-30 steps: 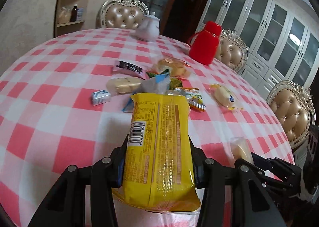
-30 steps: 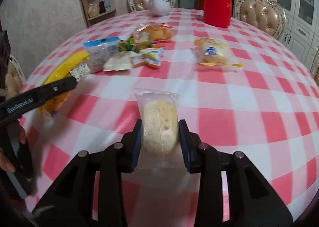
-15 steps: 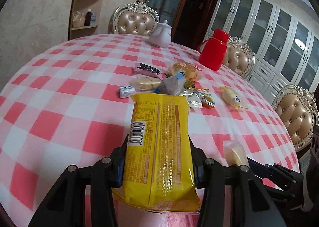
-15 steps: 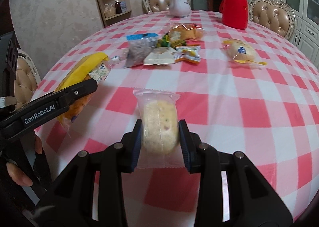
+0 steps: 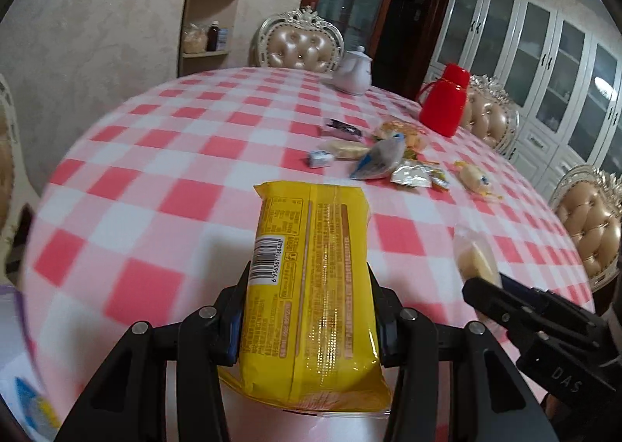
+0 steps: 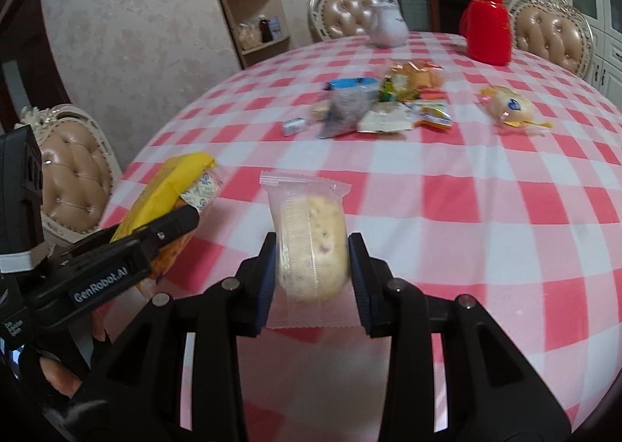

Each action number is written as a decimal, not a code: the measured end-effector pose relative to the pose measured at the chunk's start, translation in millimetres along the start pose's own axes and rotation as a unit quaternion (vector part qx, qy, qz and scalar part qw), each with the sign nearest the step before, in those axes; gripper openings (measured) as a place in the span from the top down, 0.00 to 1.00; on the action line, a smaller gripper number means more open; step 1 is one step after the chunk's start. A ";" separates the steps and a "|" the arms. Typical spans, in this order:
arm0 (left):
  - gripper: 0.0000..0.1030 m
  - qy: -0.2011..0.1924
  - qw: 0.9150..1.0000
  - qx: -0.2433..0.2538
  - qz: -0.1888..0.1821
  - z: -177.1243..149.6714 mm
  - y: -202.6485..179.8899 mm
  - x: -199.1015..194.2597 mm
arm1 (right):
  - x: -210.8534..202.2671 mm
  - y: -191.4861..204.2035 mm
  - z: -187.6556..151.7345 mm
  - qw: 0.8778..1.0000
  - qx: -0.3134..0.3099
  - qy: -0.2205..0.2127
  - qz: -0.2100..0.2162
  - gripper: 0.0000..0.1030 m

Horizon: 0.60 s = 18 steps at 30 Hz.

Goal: Organize snacks
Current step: 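Carry the yellow pack and wrapped bun toward the white box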

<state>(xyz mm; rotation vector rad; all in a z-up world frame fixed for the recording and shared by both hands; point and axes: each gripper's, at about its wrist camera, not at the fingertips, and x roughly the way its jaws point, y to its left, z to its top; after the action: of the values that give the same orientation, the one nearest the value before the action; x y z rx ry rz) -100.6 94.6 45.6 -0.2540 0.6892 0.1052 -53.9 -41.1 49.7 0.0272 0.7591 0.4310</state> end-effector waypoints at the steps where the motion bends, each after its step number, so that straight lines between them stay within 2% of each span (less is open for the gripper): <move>1: 0.52 -0.001 1.000 0.003 0.004 -2.0 2.7 -4.1 | -0.7 4.7 -1.3 1.000 -0.003 -0.001 0.002 0.62; 11: 0.52 -0.010 0.999 0.011 0.043 -28.2 52.5 -54.1 | -0.4 57.2 -24.5 0.999 -0.030 0.016 0.037 0.62; 18: 0.52 -0.009 0.998 0.009 0.067 -45.8 85.9 -79.1 | -1.0 102.1 -34.5 0.996 -0.071 0.024 0.055 0.62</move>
<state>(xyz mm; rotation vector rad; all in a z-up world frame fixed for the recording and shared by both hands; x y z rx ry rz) -204.9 164.2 45.4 -0.1895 0.6879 0.2286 -115.3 47.2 43.2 -0.0758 0.7753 0.5907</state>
